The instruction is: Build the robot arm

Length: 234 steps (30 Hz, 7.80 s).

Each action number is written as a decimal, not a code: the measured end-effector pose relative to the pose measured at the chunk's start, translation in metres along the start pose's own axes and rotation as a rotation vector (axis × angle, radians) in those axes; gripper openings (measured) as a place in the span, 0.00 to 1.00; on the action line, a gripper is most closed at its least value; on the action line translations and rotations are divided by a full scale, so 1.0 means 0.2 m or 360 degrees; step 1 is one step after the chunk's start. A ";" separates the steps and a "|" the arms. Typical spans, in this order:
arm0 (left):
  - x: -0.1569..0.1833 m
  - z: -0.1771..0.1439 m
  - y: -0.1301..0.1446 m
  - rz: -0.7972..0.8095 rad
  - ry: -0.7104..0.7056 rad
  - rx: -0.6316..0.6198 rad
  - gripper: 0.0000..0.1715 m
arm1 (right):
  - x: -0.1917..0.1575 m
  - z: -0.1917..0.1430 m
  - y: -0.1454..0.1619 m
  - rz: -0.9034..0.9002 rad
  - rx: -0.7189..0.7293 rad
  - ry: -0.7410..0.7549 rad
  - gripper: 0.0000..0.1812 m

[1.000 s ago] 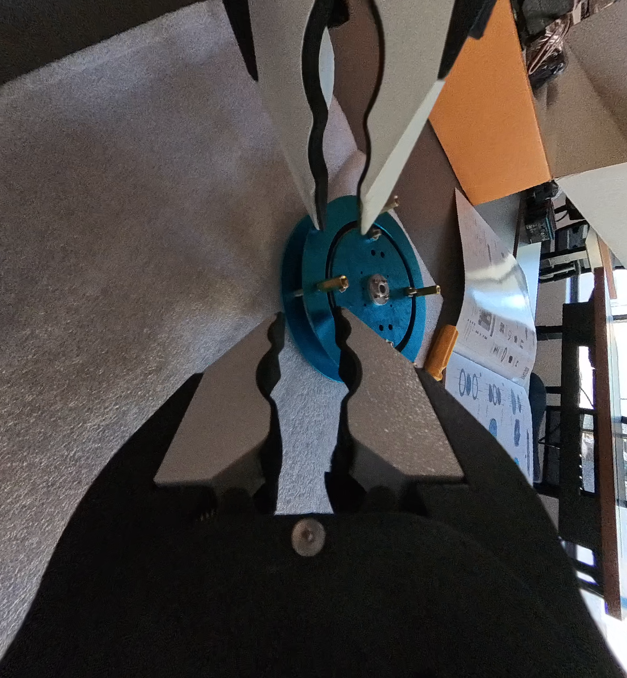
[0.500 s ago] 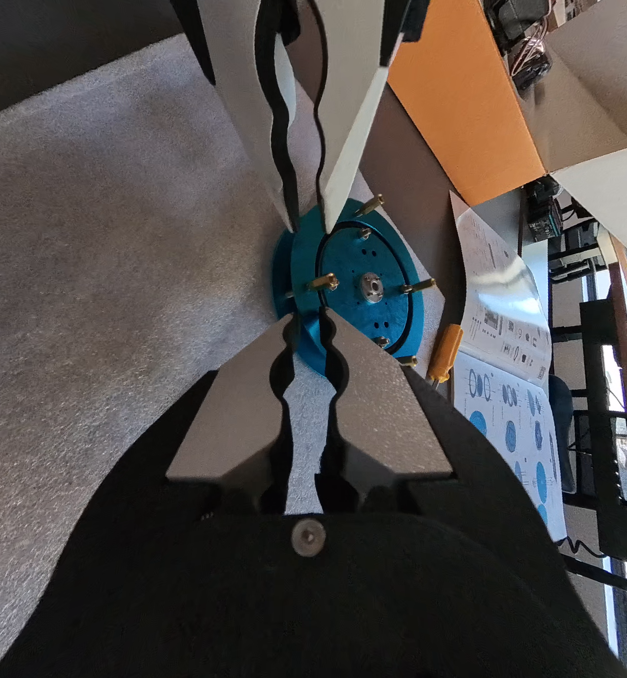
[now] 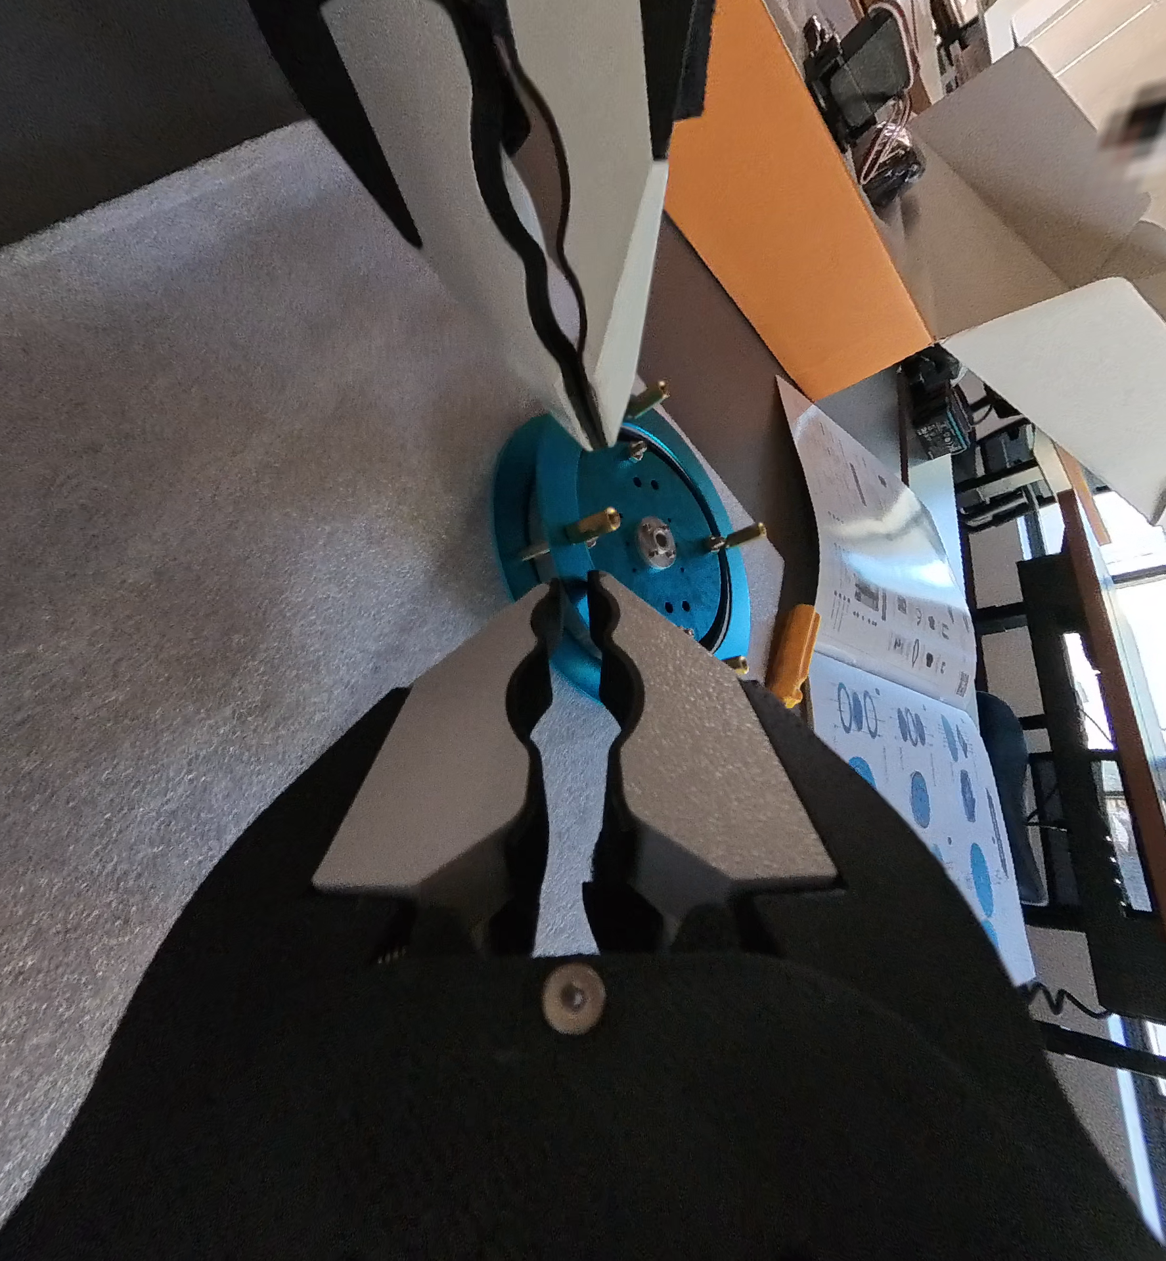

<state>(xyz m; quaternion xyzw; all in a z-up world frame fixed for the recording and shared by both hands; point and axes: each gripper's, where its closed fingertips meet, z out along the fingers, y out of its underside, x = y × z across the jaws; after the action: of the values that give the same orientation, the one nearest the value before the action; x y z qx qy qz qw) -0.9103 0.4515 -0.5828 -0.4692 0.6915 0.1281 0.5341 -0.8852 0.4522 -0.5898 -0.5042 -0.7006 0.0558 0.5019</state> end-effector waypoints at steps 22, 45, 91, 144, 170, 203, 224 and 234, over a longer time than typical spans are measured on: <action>0.03 0.13 0.11 0.0324 -0.0201 -0.0320 0.14 | 0.07 0.00 -0.04 0.0165 0.0035 0.0019 0.02; -0.15 0.08 0.14 -0.0155 -0.0015 -0.0203 0.08 | 0.23 0.20 0.09 -0.0360 -0.0175 0.0313 0.15; -0.16 -0.16 0.06 -0.2517 0.2058 0.0092 0.15 | -0.04 -0.16 -0.11 0.2212 -0.0068 -0.2674 0.08; 0.13 -0.09 -0.02 -0.1845 0.0896 -0.0029 0.22 | 0.13 -0.08 0.20 0.1368 -0.0750 -0.1899 0.33; 0.18 -0.07 -0.06 -0.1864 0.0701 -0.0173 0.38 | -0.08 -0.17 0.20 0.1137 0.0214 -0.0969 0.40; 0.08 -0.04 -0.02 -0.1758 0.0627 -0.0030 0.02 | -0.04 -0.01 -0.01 0.0736 0.0006 -0.1053 0.25; 0.08 -0.06 0.03 -0.1835 0.0611 -0.0025 0.09 | -0.04 -0.02 0.00 0.0830 -0.0033 -0.1007 0.26; 0.08 -0.06 0.04 -0.1879 0.0615 -0.0014 0.08 | -0.04 -0.02 0.00 0.0804 -0.0005 -0.1054 0.25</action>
<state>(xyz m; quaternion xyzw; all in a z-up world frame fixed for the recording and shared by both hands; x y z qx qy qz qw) -0.9230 0.4397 -0.5943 -0.7894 0.3990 -0.2731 0.3782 -0.8832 0.4440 -0.5930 -0.6159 -0.6784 0.3354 0.2192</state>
